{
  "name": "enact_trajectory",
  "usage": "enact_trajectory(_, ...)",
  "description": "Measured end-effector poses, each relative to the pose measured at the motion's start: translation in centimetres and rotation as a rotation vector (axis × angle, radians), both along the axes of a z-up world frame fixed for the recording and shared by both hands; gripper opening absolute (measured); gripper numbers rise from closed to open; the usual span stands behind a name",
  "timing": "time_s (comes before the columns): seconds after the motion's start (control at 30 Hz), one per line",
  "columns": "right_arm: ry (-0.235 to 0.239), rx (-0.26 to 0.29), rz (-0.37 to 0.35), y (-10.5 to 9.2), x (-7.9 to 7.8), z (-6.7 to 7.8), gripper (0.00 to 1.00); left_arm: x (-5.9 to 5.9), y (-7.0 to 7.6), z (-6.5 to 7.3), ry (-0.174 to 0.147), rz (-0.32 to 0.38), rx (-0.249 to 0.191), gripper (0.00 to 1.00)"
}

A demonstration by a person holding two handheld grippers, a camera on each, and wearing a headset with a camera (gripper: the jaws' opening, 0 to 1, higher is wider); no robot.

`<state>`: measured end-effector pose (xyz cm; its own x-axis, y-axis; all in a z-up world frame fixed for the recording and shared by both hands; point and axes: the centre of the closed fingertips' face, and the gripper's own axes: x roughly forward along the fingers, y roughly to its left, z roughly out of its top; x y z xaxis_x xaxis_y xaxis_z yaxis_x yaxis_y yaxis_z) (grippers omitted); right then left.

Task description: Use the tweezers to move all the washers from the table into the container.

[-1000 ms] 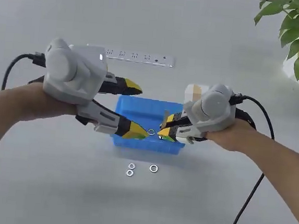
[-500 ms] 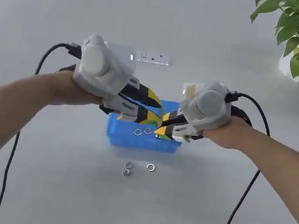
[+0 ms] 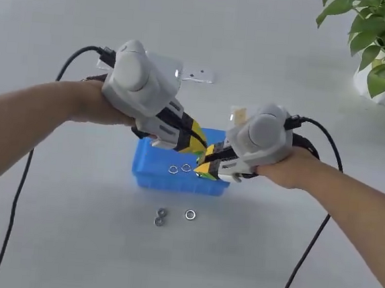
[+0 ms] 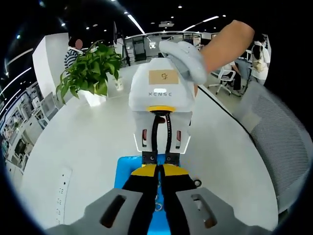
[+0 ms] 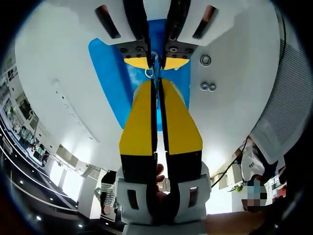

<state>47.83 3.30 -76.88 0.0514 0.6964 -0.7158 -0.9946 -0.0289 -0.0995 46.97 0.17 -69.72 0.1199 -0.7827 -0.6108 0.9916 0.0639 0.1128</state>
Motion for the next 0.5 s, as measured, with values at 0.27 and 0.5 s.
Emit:
enact_trajectory(0.27, -0.011, 0.008, -0.005, 0.1, 0.0, 0.6, 0.14, 0.1, -0.1, 0.0, -0.001, -0.001, 0.003, 0.05)
enact_trajectory(0.5, -0.034, 0.021, -0.033, -0.2, 0.5, 1.8, 0.21, 0.2, 0.1, 0.0, 0.015, 0.016, 0.011, 0.05)
